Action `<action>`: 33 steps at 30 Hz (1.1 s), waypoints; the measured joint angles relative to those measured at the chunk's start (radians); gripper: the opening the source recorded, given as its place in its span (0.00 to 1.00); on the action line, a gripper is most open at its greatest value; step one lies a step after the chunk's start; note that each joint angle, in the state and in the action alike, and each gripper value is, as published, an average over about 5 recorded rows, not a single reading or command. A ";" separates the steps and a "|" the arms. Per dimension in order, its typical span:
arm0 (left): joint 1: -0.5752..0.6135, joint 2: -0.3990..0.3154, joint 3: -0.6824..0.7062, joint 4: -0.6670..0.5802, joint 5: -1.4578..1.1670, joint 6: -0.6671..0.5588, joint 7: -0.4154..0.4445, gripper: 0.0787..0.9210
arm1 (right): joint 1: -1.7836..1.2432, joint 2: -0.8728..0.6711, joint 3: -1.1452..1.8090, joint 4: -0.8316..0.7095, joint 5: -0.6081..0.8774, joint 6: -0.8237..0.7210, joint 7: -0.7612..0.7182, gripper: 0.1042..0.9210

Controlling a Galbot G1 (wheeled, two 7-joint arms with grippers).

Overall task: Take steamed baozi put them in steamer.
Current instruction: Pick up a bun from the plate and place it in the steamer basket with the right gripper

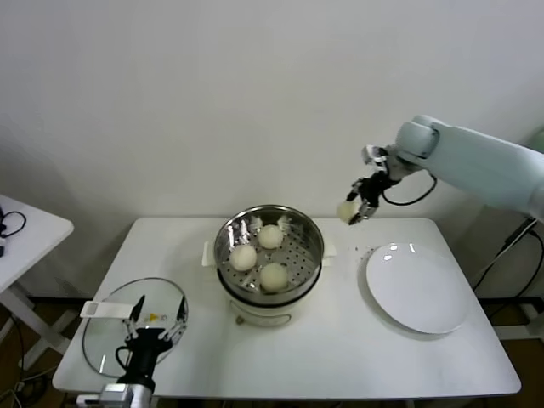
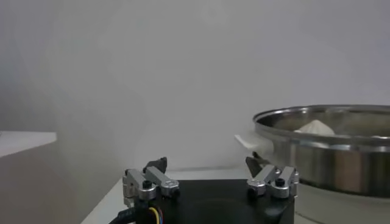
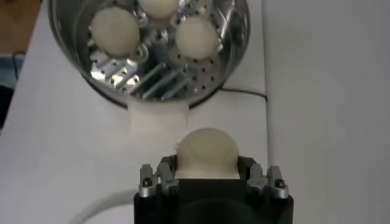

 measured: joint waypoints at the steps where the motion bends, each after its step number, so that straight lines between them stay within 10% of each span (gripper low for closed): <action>1: -0.001 0.000 0.002 -0.001 0.000 0.001 0.000 0.88 | 0.007 0.015 -0.014 0.007 0.021 -0.008 0.004 0.66; 33: -0.024 -0.001 0.009 0.010 -0.002 0.005 0.002 0.88 | -0.023 0.273 -0.173 -0.001 0.208 -0.083 0.060 0.67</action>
